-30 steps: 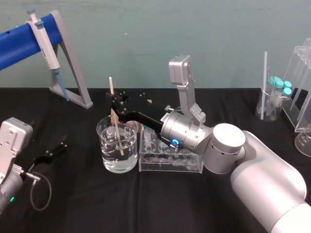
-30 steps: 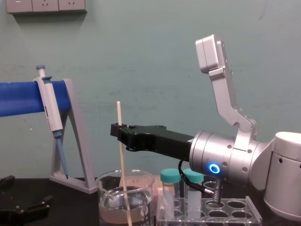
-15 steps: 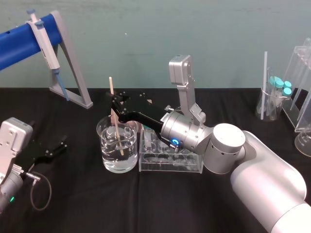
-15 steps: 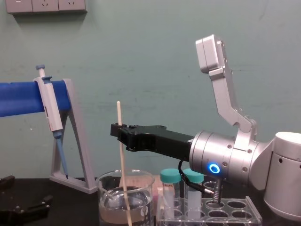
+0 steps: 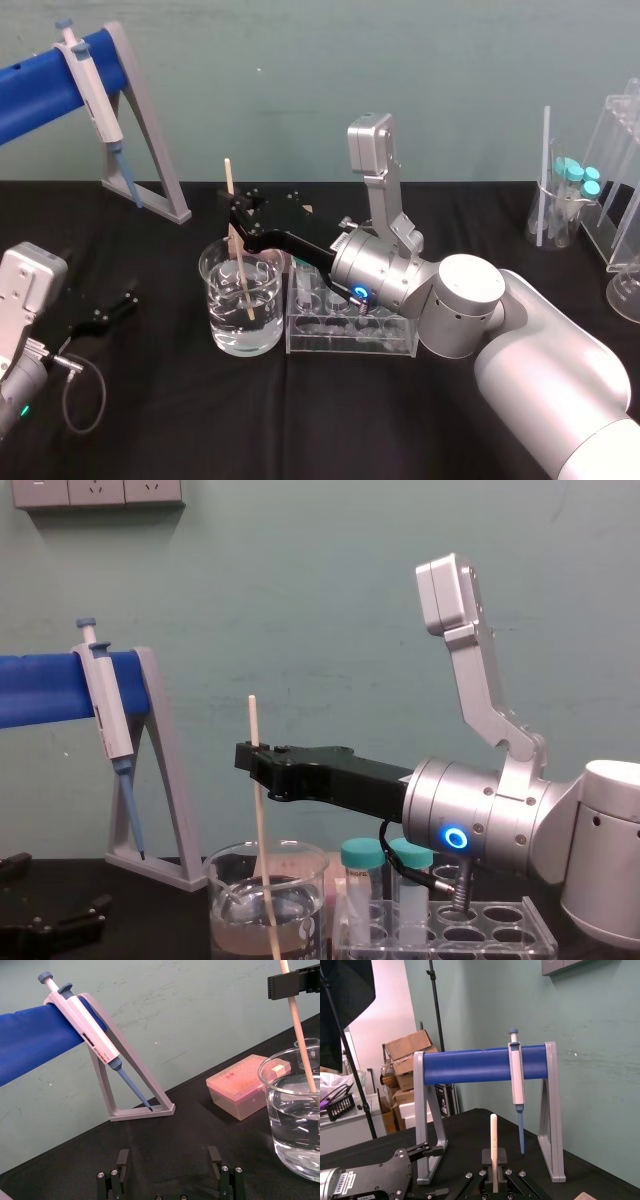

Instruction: Hold the thermometer with one hand and immerse one end into the beaker, then reinsert it into the test tube rack.

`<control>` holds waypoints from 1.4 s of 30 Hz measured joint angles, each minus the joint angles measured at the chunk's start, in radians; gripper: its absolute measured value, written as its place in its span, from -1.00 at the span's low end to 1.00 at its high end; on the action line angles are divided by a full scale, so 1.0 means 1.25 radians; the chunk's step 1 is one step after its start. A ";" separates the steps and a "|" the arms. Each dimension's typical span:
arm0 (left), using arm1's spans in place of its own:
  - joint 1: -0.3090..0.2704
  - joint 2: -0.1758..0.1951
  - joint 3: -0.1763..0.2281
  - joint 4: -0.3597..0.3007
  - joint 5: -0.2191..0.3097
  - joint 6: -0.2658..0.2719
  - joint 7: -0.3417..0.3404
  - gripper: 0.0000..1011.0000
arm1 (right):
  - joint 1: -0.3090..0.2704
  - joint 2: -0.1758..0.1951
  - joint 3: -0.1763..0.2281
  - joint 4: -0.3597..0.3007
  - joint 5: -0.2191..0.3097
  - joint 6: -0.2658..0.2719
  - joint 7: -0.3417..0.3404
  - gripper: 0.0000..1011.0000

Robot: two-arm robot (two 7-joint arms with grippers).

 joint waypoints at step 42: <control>0.000 0.000 0.000 0.000 0.000 0.000 0.000 0.99 | -0.036 0.055 0.041 -0.203 0.035 0.045 -0.033 -0.91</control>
